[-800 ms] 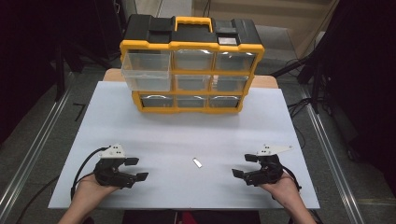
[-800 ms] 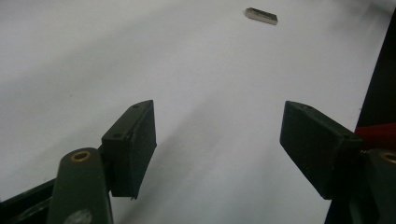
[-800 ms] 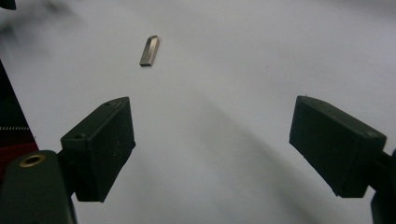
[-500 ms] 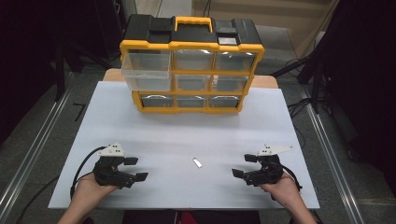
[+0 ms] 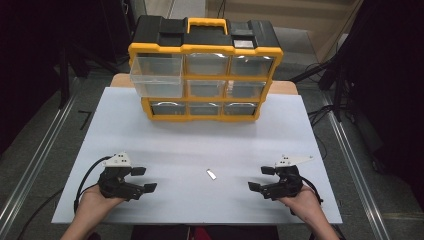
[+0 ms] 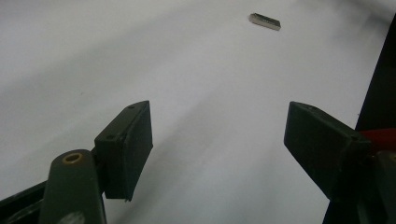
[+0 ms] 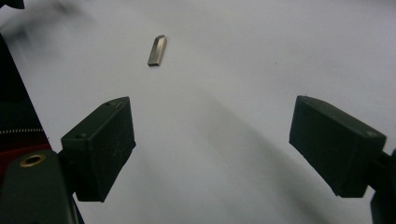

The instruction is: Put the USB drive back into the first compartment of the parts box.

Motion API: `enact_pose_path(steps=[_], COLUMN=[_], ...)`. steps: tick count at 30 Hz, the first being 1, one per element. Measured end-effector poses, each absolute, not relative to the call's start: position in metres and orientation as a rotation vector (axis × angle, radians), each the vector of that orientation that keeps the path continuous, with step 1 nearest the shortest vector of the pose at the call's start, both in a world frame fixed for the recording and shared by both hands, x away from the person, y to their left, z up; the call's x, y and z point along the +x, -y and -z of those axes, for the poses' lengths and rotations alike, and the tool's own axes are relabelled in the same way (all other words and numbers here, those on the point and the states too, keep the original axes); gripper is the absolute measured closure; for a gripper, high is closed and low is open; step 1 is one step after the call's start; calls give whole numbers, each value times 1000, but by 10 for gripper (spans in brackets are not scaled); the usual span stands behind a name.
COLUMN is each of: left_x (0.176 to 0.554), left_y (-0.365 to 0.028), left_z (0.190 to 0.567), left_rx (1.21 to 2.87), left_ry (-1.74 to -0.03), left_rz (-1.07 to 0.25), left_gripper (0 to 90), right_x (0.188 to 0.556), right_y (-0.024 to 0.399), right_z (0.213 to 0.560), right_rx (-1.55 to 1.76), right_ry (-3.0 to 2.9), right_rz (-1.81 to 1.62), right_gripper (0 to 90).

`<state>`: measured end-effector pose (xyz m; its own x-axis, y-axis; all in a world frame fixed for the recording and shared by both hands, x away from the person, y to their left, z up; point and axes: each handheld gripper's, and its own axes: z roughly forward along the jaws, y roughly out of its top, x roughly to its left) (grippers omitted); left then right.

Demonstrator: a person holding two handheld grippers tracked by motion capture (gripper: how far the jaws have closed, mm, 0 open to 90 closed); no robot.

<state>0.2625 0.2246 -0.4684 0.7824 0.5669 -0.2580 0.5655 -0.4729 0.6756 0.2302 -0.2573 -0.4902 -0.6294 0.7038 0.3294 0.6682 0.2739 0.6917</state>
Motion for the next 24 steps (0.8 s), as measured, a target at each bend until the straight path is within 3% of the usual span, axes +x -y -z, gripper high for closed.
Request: enact_pose_path(steps=[24], left_x=[264], left_y=[-222], left_z=[469], left_rx=[2184], left_ry=[-834], left_rz=[-5], left_gripper=[246], right_x=[235], right_y=[255], right_z=[489], right_rx=[1307], right_ry=[-2505], right_rz=[-1288], right_gripper=[124])
